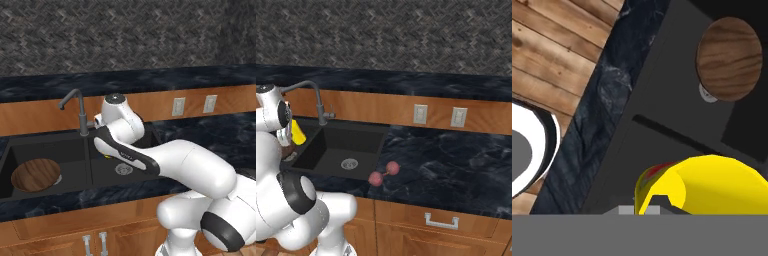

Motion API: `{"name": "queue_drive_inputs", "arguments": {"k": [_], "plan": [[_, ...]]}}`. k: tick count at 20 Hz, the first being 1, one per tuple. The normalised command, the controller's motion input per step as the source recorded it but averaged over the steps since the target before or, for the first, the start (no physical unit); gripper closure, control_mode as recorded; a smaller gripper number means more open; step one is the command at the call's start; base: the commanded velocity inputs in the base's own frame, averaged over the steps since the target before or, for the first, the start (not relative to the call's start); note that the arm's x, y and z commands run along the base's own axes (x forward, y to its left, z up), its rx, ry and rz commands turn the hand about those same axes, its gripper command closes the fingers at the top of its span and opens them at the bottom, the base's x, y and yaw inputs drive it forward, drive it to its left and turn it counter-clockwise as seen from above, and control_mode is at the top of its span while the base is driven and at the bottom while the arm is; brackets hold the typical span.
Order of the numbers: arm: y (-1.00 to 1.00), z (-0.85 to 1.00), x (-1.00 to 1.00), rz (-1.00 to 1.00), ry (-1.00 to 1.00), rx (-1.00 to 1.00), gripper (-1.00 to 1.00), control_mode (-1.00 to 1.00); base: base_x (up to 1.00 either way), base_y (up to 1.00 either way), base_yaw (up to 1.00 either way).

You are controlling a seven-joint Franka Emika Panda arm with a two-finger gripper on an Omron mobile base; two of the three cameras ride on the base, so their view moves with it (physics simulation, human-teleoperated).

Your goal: Remove the onion and onion from the sink. Then move the bowl and cup from the counter to the sink for washing.

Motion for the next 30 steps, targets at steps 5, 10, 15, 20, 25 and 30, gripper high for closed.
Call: {"name": "queue_drive_inputs", "arguments": {"k": [5,10,15,20,25,30], "plan": [[0.39,-0.01,-0.17,-0.22,0.0,0.01,1.0,-1.0,0.0,0.0,0.0],[0.34,-0.01,-0.19,-0.23,0.0,0.02,1.0,-1.0,0.0,0.0,0.0],[0.34,0.0,-0.08,-0.23,0.0,0.03,1.0,-1.0,0.0,0.0,0.0],[0.25,-0.02,-0.11,-0.17,0.0,0.06,1.0,-1.0,0.0,0.0,0.0],[0.23,-0.07,-0.1,-0.12,0.0,0.1,1.0,-1.0,0.0,0.0,0.0],[0.12,-0.09,0.0,-0.08,0.0,0.21,1.0,-1.0,0.0,0.0,0.0]]}}
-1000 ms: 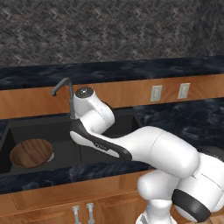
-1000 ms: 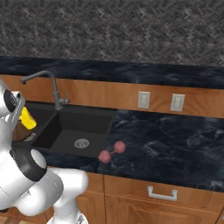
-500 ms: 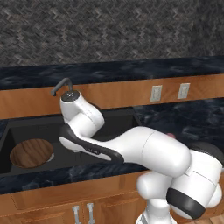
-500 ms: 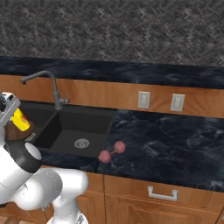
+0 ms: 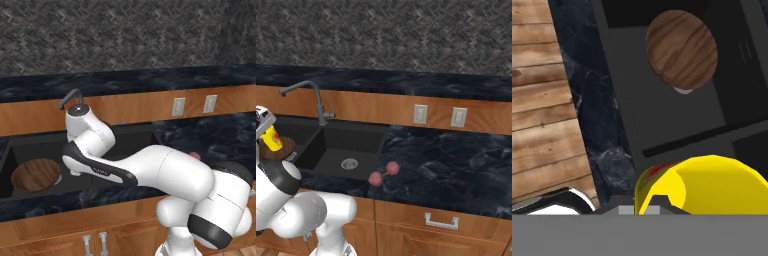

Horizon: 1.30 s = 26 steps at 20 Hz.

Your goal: Remove the onion and onion from the sink. Then move the bowl and cup from the counter to the sink for washing.

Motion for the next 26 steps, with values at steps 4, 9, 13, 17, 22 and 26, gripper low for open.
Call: {"name": "queue_drive_inputs", "arguments": {"k": [4,9,13,17,22,26], "plan": [[0.1,-0.12,-0.05,0.0,0.0,0.22,1.0,-1.0,0.0,0.0,0.0],[0.16,-0.13,-0.09,0.0,-0.01,0.17,1.0,-1.0,0.0,0.0,0.0],[0.21,-0.07,-0.03,0.0,-0.01,0.09,1.0,-1.0,0.0,0.0,0.0],[0.23,0.0,0.0,0.0,-0.01,0.02,1.0,-1.0,0.0,0.0,0.0],[0.2,0.0,0.01,-0.01,0.0,0.0,1.0,-1.0,0.0,0.0,0.0],[0.18,0.0,0.06,-0.01,0.0,0.0,1.0,-1.0,0.0,0.0,0.0]]}}
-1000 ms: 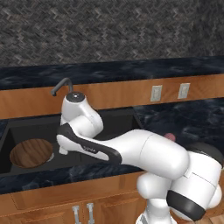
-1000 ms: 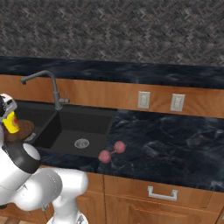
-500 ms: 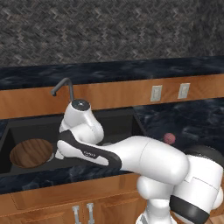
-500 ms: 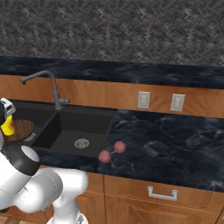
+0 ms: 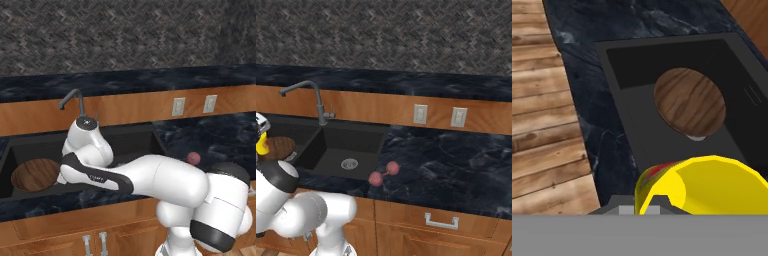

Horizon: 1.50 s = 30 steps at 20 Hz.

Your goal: Remove the onion and onion from the sink. Then move the bowl and cup from the counter to the sink for washing.

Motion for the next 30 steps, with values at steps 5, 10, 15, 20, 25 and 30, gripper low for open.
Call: {"name": "queue_drive_inputs", "arguments": {"k": [5,10,15,20,25,30], "plan": [[0.15,0.0,0.17,0.0,0.0,0.0,1.0,-1.0,0.0,0.0,0.0],[0.05,0.0,0.22,0.0,0.0,0.0,1.0,-1.0,0.0,0.0,0.0],[0.04,-0.03,0.14,-0.02,0.0,-0.05,1.0,-1.0,0.0,0.0,0.0],[0.1,-0.09,0.08,-0.03,0.0,-0.09,1.0,-1.0,0.0,0.0,0.0],[0.05,-0.08,0.09,-0.03,0.0,-0.01,1.0,-1.0,0.0,0.0,0.0],[0.06,-0.08,0.08,-0.02,0.0,0.0,1.0,-1.0,0.0,0.0,0.0]]}}
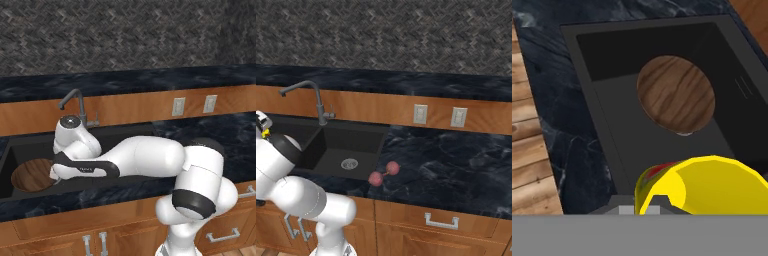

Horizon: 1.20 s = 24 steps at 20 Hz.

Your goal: Remove the onion and onion from the sink. Then move the bowl and cup from the counter to the sink for washing.

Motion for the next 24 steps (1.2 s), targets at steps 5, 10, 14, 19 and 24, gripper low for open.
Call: {"name": "queue_drive_inputs", "arguments": {"k": [5,10,14,19,24], "plan": [[-0.07,-0.09,0.0,0.0,0.0,0.0,1.0,-1.0,0.0,0.0,0.0],[-0.06,-0.13,0.01,-0.02,0.0,-0.01,1.0,-1.0,0.0,0.0,0.0],[-0.06,-0.16,0.06,-0.04,0.0,-0.01,1.0,-1.0,0.0,0.0,0.0],[-0.01,-0.22,0.11,0.0,0.0,-0.03,1.0,-1.0,0.0,0.0,0.0],[-0.05,-0.14,0.17,0.0,0.02,-0.02,1.0,-1.0,0.0,0.0,0.0]]}}
